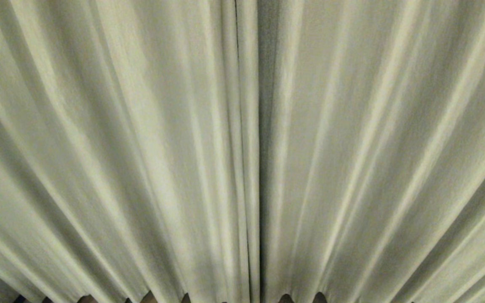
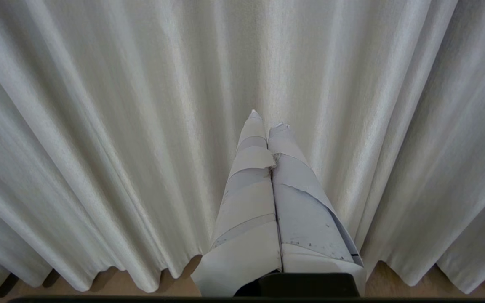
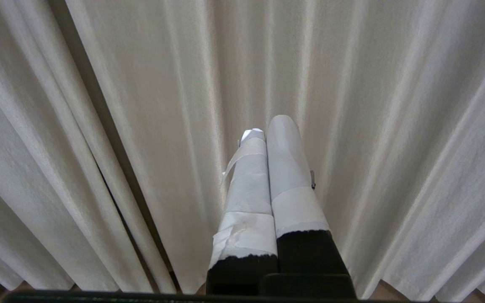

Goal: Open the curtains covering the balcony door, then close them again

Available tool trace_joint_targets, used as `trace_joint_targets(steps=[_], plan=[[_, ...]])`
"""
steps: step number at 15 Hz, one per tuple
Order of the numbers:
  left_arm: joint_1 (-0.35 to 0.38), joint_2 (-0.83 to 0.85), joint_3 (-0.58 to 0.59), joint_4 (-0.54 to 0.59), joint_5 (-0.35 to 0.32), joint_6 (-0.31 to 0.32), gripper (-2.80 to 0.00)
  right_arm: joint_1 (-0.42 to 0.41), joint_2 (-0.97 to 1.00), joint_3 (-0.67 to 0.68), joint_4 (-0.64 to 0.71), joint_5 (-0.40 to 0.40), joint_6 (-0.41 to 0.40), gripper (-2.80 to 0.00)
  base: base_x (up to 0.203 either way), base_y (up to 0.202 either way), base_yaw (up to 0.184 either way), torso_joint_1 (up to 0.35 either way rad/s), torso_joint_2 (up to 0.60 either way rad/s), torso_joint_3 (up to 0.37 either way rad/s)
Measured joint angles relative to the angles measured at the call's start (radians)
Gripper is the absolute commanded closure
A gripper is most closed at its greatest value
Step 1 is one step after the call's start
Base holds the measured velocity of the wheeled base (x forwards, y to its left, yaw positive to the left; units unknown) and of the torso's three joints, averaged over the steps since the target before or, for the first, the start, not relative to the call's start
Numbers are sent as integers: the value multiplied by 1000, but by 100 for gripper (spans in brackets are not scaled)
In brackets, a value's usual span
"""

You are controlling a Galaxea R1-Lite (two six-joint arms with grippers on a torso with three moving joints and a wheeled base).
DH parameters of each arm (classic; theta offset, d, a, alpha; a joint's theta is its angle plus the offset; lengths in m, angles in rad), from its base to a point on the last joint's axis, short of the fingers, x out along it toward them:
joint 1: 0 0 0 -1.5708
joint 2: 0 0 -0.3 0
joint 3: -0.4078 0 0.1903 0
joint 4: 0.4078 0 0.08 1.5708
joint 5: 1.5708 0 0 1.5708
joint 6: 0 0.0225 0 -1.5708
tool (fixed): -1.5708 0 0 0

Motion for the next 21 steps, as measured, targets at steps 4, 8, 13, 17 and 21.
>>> trace_joint_targets(steps=[4,8,13,17,21], plan=[[0,0,0,0,1,0,0,0,0,0,0,0,0,0,0,0,0,0,0,0],[0,0,0,0,1,0,0,0,0,0,0,0,0,0,0,0,0,0,0,0],[0,0,0,0,1,0,0,0,0,0,0,0,0,0,0,0,0,0,0,0],[0,0,0,0,1,0,0,0,0,0,0,0,0,0,0,0,0,0,0,0],[0,0,0,0,0,0,0,0,0,0,0,0,0,0,0,0,0,0,0,0]])
